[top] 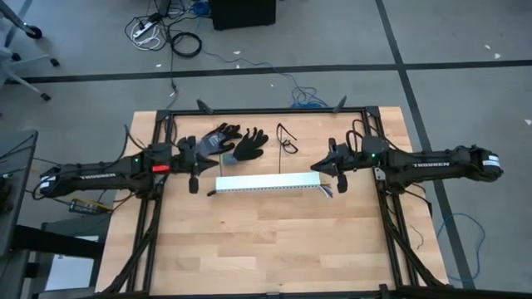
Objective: Ziptie cables
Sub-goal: Return to Home Position
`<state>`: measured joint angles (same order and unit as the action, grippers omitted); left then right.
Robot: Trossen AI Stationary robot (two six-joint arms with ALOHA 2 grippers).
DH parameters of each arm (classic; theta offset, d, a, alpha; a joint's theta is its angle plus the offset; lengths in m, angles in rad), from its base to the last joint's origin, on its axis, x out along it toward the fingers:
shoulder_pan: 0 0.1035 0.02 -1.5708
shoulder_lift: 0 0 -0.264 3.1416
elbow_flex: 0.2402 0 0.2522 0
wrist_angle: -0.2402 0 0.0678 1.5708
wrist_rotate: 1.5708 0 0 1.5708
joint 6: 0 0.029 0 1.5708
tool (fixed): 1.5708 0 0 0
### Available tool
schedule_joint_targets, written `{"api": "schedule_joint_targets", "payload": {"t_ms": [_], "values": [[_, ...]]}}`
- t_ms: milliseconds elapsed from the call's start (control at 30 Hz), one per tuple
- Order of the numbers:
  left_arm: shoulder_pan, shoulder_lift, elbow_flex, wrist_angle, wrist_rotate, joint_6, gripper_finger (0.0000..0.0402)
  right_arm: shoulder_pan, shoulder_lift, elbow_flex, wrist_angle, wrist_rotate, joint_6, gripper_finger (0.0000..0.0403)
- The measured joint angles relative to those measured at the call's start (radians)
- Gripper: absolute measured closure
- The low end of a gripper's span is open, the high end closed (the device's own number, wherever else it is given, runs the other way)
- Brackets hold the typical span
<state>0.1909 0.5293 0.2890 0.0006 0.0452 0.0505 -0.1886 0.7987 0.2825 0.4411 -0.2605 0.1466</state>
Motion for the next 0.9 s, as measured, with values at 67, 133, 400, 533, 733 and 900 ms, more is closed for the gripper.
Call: {"api": "schedule_joint_targets", "payload": {"t_ms": [67, 133, 400, 533, 733, 900], "values": [[0.014, -0.015, 0.0, 0.01, 0.002, -0.002, 0.0401, -0.022, -0.013, 0.0, -0.019, -0.02, -0.009, 0.0395], [0.023, -0.032, 0.001, 0.001, -0.004, -0.023, 0.0401, -0.034, -0.016, -0.002, -0.019, -0.032, -0.017, 0.0395], [0.024, -0.113, -0.129, 0.18, -0.013, -0.081, 0.0401, -0.037, -0.081, -0.188, 0.193, -0.022, 0.017, 0.0399], [0.024, -0.168, -0.214, 0.242, -0.023, -0.111, 0.0401, -0.037, -0.114, -0.272, 0.316, -0.016, 0.06, 0.0399], [0.024, -0.227, -0.248, 0.23, -0.035, -0.106, 0.0401, -0.038, -0.134, -0.272, 0.274, 0.031, 0.036, 0.04], [0.024, -0.277, -0.248, 0.235, -0.036, -0.083, 0.0401, -0.037, -0.145, -0.273, 0.279, 0.031, 0.016, 0.0397]]}}
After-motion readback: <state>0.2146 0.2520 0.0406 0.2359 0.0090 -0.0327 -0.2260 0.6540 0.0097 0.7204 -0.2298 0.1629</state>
